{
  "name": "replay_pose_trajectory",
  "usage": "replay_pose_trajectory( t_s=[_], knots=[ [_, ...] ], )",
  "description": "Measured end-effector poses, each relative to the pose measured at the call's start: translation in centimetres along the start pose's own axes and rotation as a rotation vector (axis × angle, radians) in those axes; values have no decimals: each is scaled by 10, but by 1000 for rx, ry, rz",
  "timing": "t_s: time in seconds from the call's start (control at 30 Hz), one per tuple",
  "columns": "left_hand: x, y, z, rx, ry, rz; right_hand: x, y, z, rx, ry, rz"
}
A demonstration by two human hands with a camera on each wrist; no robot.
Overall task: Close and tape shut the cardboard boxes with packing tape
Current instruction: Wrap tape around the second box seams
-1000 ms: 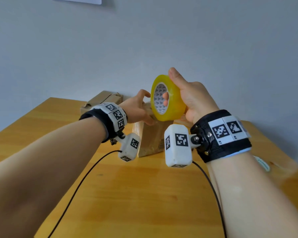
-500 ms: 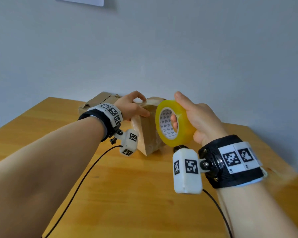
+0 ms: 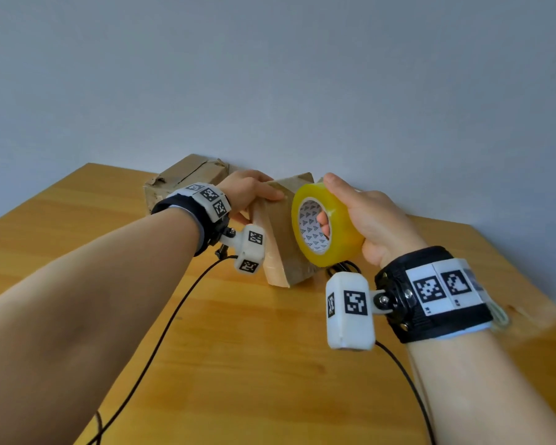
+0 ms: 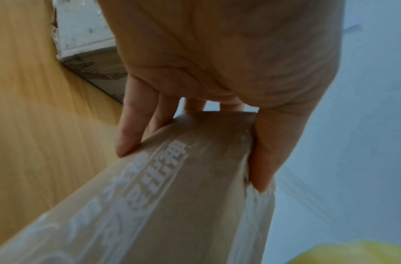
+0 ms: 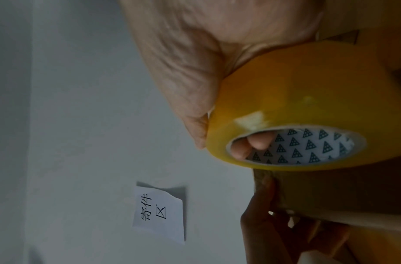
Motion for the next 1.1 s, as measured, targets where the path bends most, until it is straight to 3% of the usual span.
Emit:
replay_pose_trajectory(
  t_s=[0.3,0.5,0.8,1.1],
  knots=[
    [24,-20,-4,-34,-40,151,-13,-30,-13,103,-116,18],
    [18,-35,-6,-32,-319,-65,-21,-46,-21,148,-145,23],
    [37,-35,-19,271,-331,-27,-41,-46,-29,226,-152,-14],
    [32,-37,-20,158,-428,-20,-34,-34,-21,188,-30,-3]
  ],
)
Point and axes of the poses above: each hand's wrist, its own y-axis away from the middle knuckle, its own z-axis out of the back of the hand, x = y × z, the point moved 2 cm from there along -y, towards the middle knuckle, and after that the axes turned 4 degrees about -x, right-handed, at the moved point
